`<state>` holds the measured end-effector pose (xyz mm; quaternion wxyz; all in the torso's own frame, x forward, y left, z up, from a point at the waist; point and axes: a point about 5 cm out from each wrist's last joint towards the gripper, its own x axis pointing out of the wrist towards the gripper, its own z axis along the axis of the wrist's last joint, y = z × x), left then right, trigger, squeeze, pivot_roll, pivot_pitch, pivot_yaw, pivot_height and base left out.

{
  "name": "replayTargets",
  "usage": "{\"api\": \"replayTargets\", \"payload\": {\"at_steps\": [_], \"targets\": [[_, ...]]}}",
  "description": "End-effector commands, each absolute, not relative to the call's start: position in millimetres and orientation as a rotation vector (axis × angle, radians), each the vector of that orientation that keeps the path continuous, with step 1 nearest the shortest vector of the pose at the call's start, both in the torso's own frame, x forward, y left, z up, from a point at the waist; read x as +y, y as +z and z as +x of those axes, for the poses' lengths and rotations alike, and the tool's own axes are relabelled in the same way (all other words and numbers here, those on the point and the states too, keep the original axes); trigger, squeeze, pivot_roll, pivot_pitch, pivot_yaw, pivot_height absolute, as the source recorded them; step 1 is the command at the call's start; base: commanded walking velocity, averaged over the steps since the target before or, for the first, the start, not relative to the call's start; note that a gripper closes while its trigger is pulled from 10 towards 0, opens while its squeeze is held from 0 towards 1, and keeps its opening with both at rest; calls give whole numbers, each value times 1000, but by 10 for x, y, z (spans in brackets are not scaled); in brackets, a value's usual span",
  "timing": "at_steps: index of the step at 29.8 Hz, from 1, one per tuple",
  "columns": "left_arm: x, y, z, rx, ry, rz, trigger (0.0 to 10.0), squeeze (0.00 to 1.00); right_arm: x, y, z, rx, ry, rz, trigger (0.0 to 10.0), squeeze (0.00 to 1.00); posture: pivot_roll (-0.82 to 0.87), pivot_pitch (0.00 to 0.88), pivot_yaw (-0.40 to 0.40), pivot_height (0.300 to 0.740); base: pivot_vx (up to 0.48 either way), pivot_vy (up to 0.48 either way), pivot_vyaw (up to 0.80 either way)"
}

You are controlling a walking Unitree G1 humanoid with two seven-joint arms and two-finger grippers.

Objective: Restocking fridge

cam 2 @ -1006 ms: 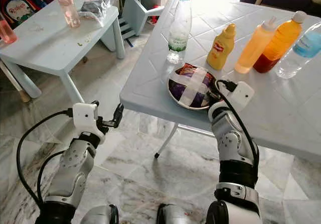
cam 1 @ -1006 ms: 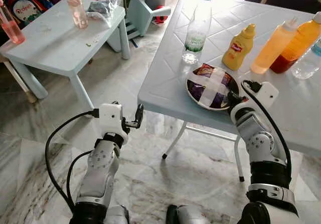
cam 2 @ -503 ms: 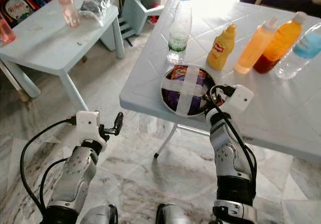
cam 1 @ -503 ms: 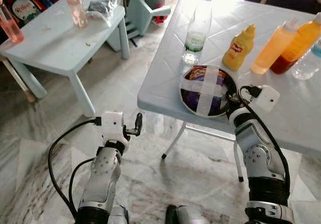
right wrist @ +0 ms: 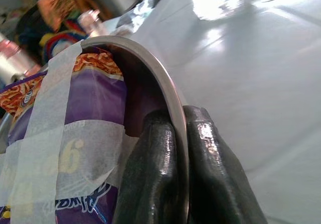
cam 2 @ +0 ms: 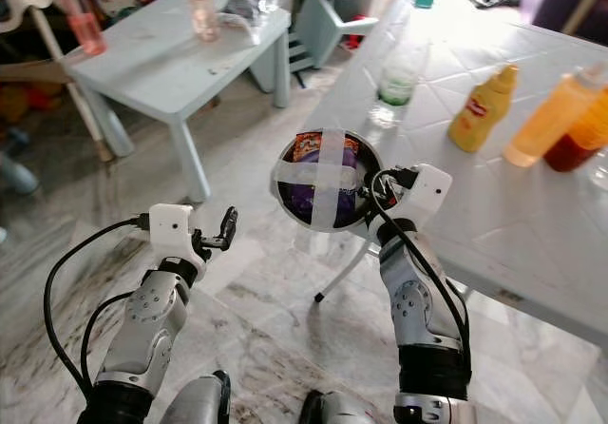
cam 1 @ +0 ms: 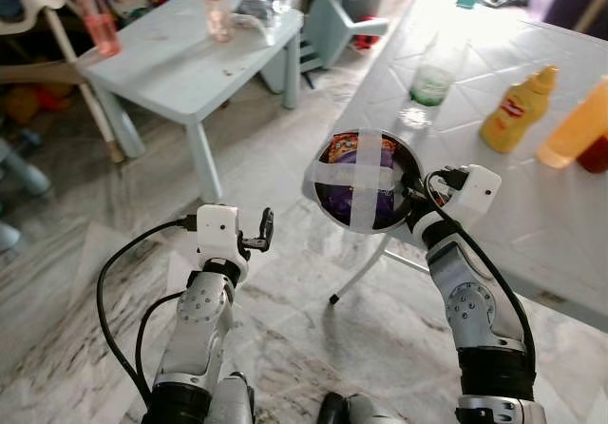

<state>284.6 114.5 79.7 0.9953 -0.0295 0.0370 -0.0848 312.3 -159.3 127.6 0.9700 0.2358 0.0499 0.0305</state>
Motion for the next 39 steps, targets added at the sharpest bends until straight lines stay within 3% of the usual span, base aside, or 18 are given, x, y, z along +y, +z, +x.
{"api": "replayTargets", "payload": {"at_steps": [1,5,39], "targets": [[1116,774,2842,82,-169,-54,10000,0,-1598,1227,3091,120,61,456,10000,0,53,115,-39,740,0,-349,800],[1109,777,2844,77,-170,-57,10000,0,-1579,1226,3094,120,73,458,10000,0,56,113,-40,740,0,-348,800],[1203,733,2877,89,-114,-66,10000,0,-1409,1203,3101,103,174,428,10000,0,64,106,-45,740,0,22,800]]}}
